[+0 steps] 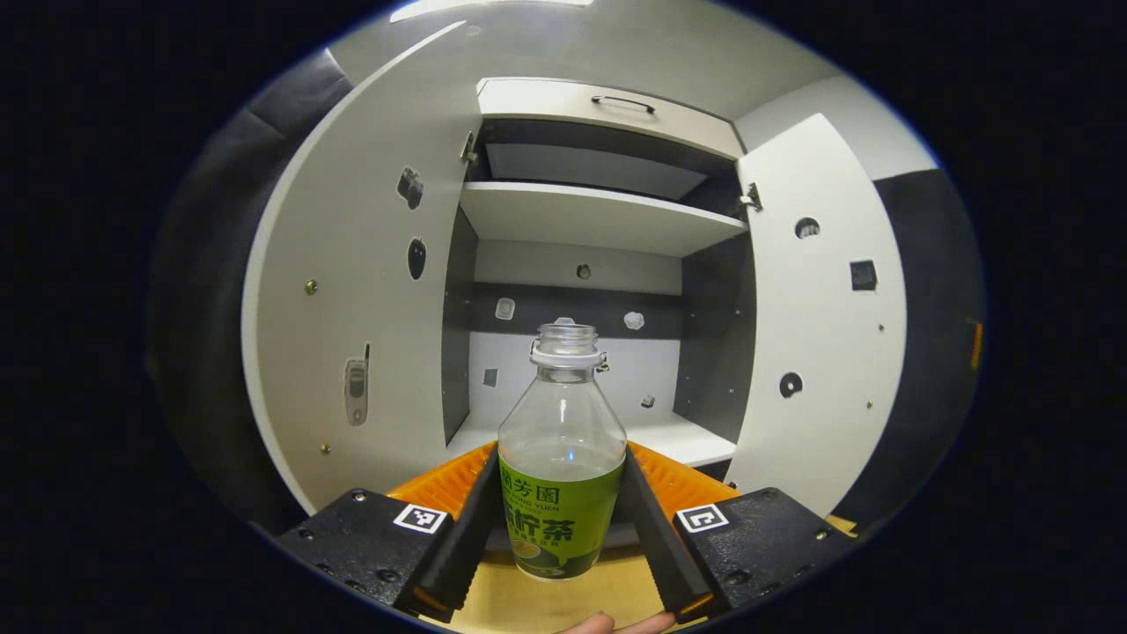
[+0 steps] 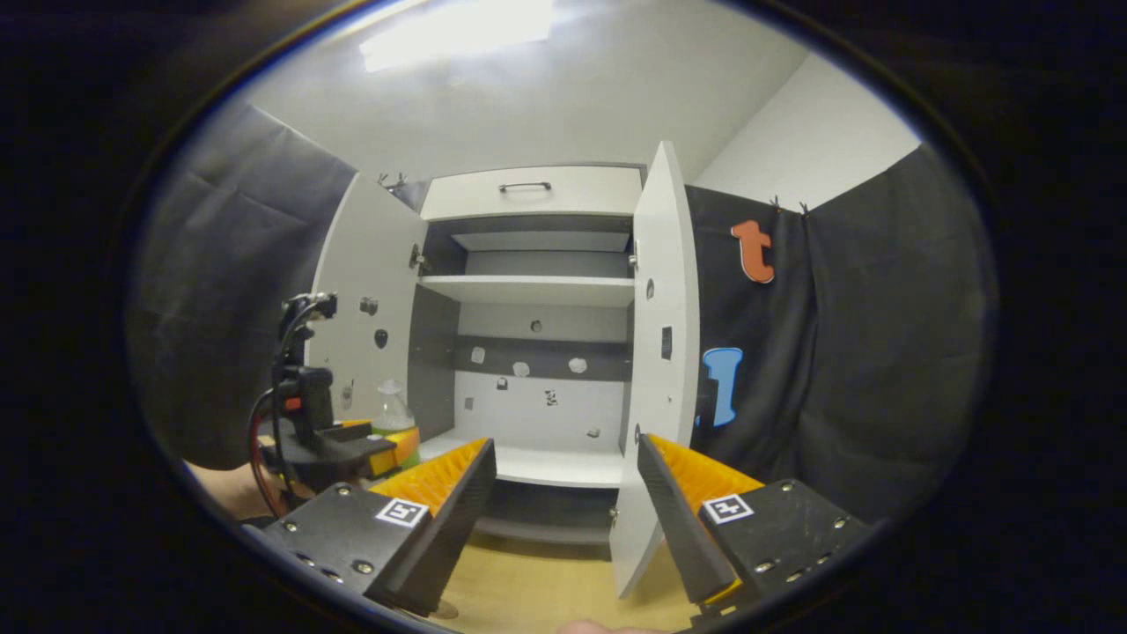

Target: Grasp the bottle in the cabinet with the left hand and place it on the coaster, then close the right door with the right hand and the left door with the left hand.

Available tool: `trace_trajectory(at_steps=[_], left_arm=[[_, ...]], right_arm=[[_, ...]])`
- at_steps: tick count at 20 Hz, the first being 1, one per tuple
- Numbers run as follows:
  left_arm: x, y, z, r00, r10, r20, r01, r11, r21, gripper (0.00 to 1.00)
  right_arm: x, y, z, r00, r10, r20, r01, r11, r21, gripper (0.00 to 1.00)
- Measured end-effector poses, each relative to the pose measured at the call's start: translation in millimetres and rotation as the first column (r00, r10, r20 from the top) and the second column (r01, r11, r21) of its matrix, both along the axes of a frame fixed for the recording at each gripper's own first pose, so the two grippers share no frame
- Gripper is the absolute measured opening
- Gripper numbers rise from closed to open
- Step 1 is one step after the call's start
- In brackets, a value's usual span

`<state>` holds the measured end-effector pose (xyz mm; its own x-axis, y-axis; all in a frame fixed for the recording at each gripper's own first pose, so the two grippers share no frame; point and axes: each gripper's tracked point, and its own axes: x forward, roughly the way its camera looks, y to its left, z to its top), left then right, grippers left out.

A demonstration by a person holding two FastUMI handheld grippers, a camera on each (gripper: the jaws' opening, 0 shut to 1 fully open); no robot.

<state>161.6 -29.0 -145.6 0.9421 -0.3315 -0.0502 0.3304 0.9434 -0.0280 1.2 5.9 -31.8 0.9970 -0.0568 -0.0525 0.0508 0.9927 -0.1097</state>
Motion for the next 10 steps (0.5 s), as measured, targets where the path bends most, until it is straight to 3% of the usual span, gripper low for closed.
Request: trace_trajectory(at_steps=[3, 6, 10], left_arm=[[-25.4, 9.2, -28.7, 0.999, 0.01, -0.036, -0.009, 1.0, 0.025, 0.8], [-50.4, 12.2, -61.5, 0.997, 0.021, -0.079, -0.02, 1.0, 0.004, 0.8], [-77.3, 19.1, -100.2, 0.997, 0.05, -0.058, -0.057, 0.991, -0.121, 0.81]], right_arm=[[0.3, 15.0, -3.8, 0.999, 0.038, -0.01, -0.037, 0.999, 0.04, 0.98], [5.6, 13.9, -9.6, 0.999, 0.02, -0.036, -0.019, 0.999, 0.043, 0.96], [21.0, 24.9, 2.5, 0.999, 0.035, -0.018, -0.032, 0.992, 0.121, 0.97]])
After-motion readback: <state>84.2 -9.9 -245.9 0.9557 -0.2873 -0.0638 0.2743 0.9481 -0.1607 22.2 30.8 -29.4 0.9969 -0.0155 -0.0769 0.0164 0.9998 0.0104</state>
